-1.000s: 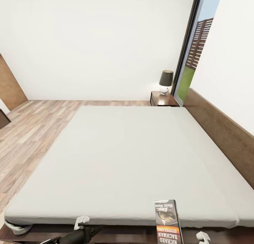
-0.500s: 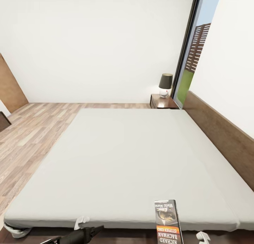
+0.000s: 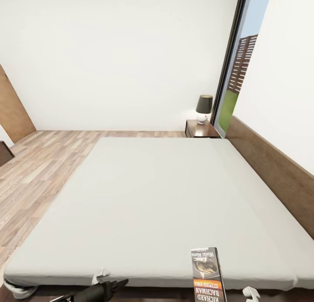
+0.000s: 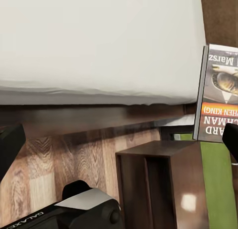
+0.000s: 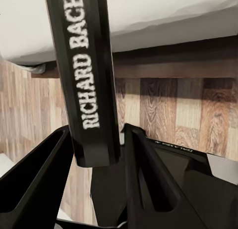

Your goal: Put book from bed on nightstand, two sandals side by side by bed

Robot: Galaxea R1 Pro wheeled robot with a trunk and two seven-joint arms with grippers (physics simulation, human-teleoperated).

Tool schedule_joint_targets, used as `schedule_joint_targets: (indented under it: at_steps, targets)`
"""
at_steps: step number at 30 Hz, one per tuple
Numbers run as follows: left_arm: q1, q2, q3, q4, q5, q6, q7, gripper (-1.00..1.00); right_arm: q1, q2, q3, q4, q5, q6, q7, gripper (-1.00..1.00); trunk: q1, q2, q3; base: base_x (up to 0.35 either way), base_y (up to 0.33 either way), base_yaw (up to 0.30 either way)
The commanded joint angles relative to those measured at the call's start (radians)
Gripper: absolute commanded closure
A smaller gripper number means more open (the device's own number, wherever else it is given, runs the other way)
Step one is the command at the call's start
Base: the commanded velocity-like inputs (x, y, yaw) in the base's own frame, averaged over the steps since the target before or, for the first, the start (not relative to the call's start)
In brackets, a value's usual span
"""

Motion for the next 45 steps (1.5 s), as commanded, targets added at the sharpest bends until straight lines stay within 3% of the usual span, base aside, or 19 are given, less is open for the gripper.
schedule_joint_targets:
  at_steps: [1,15,45]
  targets:
    - [-0.001,0.0,0.008,0.0,-0.004,0.005,-0.005,-1.0,-0.001,-0.001,0.005,0.0,-0.01,0.009,0.0,1.0,0.0,-0.001,0.0,0.0,0.0,0.0]
    - [-0.001,0.0,0.008,0.0,-0.005,0.005,-0.005,-1.0,-0.001,-0.001,0.005,-0.001,-0.01,0.009,0.0,1.0,0.0,-0.001,0.01,0.0,0.0,0.0]
    - [0.0,-0.001,0.008,0.0,-0.005,0.005,-0.004,-1.0,-0.001,-0.001,0.005,-0.001,-0.01,0.009,0.0,1.0,0.0,-0.001,0.057,0.0,0.0,0.0]
